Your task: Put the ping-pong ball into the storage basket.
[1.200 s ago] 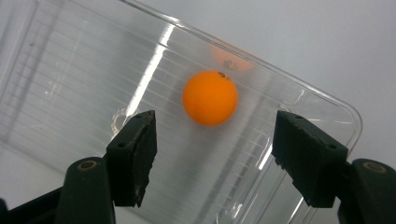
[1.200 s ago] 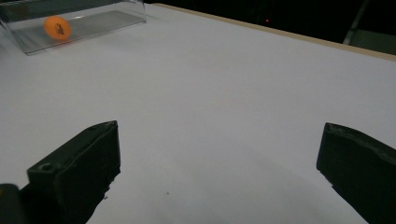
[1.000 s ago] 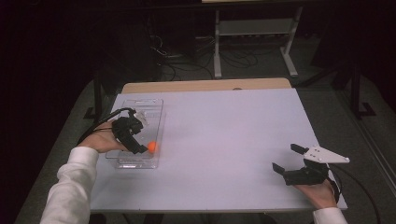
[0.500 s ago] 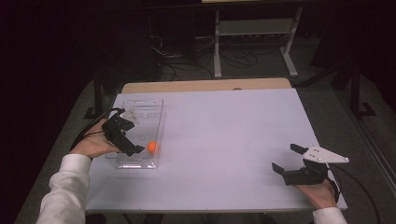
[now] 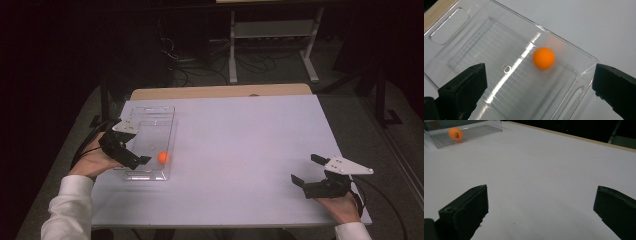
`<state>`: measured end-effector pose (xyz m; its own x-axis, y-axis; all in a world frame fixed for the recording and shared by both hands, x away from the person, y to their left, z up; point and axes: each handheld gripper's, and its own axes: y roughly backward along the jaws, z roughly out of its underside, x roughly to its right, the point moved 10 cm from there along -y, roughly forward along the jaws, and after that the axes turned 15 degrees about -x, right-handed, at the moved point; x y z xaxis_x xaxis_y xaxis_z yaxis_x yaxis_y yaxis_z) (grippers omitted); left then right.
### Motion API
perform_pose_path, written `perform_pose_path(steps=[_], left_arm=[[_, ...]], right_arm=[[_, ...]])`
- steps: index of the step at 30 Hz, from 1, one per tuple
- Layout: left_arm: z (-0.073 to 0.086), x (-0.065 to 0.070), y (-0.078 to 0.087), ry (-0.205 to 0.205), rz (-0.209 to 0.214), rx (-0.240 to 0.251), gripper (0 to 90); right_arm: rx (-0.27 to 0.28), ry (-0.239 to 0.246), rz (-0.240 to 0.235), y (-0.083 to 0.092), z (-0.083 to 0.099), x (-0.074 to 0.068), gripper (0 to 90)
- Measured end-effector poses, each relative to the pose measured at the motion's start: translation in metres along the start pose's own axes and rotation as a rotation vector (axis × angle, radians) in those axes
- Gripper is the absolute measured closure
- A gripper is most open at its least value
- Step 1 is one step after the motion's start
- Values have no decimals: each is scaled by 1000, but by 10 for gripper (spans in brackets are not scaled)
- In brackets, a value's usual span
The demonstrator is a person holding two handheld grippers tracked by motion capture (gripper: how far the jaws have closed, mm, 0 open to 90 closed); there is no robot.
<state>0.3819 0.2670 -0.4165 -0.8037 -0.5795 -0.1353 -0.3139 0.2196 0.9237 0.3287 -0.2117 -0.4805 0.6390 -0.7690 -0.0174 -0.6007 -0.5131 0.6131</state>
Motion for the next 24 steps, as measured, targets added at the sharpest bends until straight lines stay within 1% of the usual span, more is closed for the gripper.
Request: perform_pose_path(steps=[4, 9, 13, 16, 22, 24], left_arm=[[3, 0, 4, 9, -10, 30, 0], [7, -2, 9, 43, -29, 90, 0], [11, -2, 10, 46, -44, 94, 0], [14, -2, 10, 62, -50, 116, 0], [22, 1, 5, 86, -46, 143, 0], [23, 2, 5, 99, -44, 165, 0]], right_arm=[[-1, 0, 0, 0, 0, 0, 0], [-3, 0, -1, -1, 0, 0, 0], [-4, -1, 0, 0, 0, 0, 0], [-3, 0, 0, 0, 0, 0, 0], [-4, 0, -1, 0, 0, 0, 0], [-4, -1, -1, 0, 0, 0, 0]])
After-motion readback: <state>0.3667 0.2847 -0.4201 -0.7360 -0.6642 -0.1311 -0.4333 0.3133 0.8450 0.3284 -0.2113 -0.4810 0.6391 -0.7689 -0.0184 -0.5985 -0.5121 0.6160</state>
